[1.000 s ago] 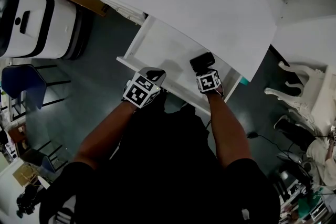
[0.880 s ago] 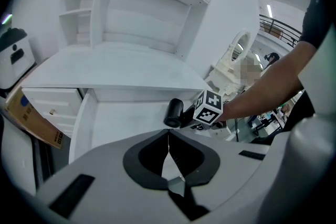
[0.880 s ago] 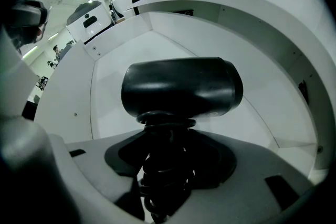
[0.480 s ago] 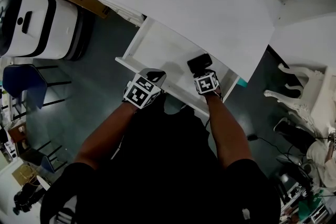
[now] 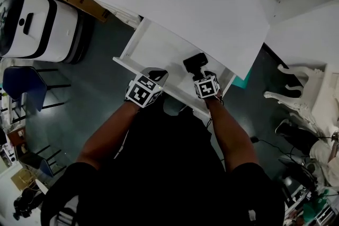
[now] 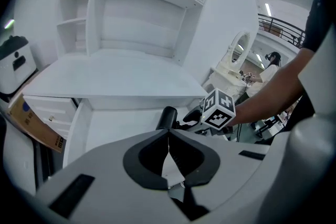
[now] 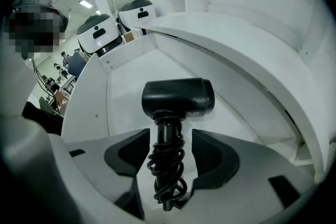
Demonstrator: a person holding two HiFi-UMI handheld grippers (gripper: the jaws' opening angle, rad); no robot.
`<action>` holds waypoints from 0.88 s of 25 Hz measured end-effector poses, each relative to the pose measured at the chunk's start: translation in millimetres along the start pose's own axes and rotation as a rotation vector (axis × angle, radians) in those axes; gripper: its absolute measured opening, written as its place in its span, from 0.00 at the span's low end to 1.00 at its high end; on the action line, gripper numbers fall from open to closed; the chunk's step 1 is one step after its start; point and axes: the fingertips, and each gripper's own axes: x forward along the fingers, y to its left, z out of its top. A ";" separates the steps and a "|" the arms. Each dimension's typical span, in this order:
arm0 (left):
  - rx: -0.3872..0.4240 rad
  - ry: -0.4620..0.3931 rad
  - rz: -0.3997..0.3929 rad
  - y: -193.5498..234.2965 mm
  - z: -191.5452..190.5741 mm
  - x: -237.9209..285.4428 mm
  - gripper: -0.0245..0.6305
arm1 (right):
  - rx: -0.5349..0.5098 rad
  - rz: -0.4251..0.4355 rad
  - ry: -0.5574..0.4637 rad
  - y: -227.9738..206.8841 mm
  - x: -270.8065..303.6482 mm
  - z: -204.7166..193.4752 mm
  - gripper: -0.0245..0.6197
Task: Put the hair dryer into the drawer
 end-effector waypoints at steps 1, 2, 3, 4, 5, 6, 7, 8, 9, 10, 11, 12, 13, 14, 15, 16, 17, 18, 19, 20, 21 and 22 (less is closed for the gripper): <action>0.002 -0.002 0.000 -3.0 1.5 0.5 0.05 | 0.006 0.002 -0.012 0.6 -6.1 0.7 0.41; 0.004 -0.005 0.000 -6.2 3.5 1.5 0.05 | 0.013 0.005 -0.026 0.2 -12.0 0.8 0.41; 0.007 -0.008 0.000 -9.5 5.7 3.0 0.05 | 0.024 0.008 -0.041 -0.8 -17.9 0.6 0.41; 0.010 -0.012 -0.001 -13.2 7.9 4.8 0.05 | 0.042 0.014 -0.063 -1.7 -24.8 0.9 0.41; 0.013 -0.015 -0.002 -17.4 9.9 6.6 0.05 | 0.065 0.025 -0.094 -2.2 -33.3 2.5 0.41; 0.015 -0.019 -0.005 -21.9 11.6 8.1 0.05 | 0.091 0.040 -0.135 -2.1 -43.8 5.6 0.41; 0.016 -0.022 -0.010 -26.9 13.0 8.9 0.05 | 0.116 0.061 -0.185 -1.0 -56.4 10.2 0.41; 0.015 -0.027 -0.016 -32.4 14.5 9.0 0.05 | 0.140 0.086 -0.239 0.8 -70.8 15.3 0.41; 0.014 -0.034 -0.021 -37.9 16.2 8.4 0.05 | 0.162 0.108 -0.288 2.7 -86.0 20.0 0.40; 0.012 -0.044 -0.024 -43.0 18.7 7.4 0.05 | 0.180 0.126 -0.331 3.9 -101.4 23.9 0.37; 0.011 -0.057 -0.023 -47.6 22.0 6.1 0.05 | 0.193 0.138 -0.369 4.4 -116.6 27.5 0.30; 0.010 -0.072 -0.022 -52.1 26.0 4.9 0.05 | 0.202 0.148 -0.405 4.7 -131.3 30.8 0.23; 0.009 -0.086 -0.020 -56.6 30.0 3.9 0.05 | 0.209 0.159 -0.439 5.0 -145.3 33.9 0.19; 0.011 -0.098 -0.019 -61.1 33.7 3.1 0.05 | 0.213 0.170 -0.468 5.6 -158.3 36.8 0.15; 0.015 -0.108 -0.016 -65.4 37.3 2.4 0.05 | 0.215 0.181 -0.494 6.7 -170.3 39.6 0.13; 0.021 -0.117 -0.012 -69.4 41.0 1.4 0.05 | 0.215 0.193 -0.515 8.3 -181.2 42.2 0.11; 0.027 -0.127 -0.007 -73.1 45.0 0.0 0.05 | 0.211 0.207 -0.532 10.6 -191.3 44.8 0.10; 0.031 -0.141 -0.002 -76.7 49.4 -1.9 0.05 | 0.206 0.221 -0.549 13.4 -200.8 47.5 0.09; 0.032 -0.157 0.002 -80.1 54.2 -4.0 0.05 | 0.201 0.236 -0.566 16.0 -209.6 50.2 0.09; 0.030 -0.175 0.006 -83.4 59.2 -6.2 0.05 | 0.198 0.248 -0.584 17.5 -217.8 52.9 0.08; 0.027 -0.193 0.009 -86.8 64.1 -8.5 0.05 | 0.196 0.259 -0.604 17.7 -225.6 55.5 0.08; 0.024 -0.211 0.013 -90.1 68.4 -10.9 0.05 | 0.196 0.267 -0.623 16.4 -232.9 57.6 0.08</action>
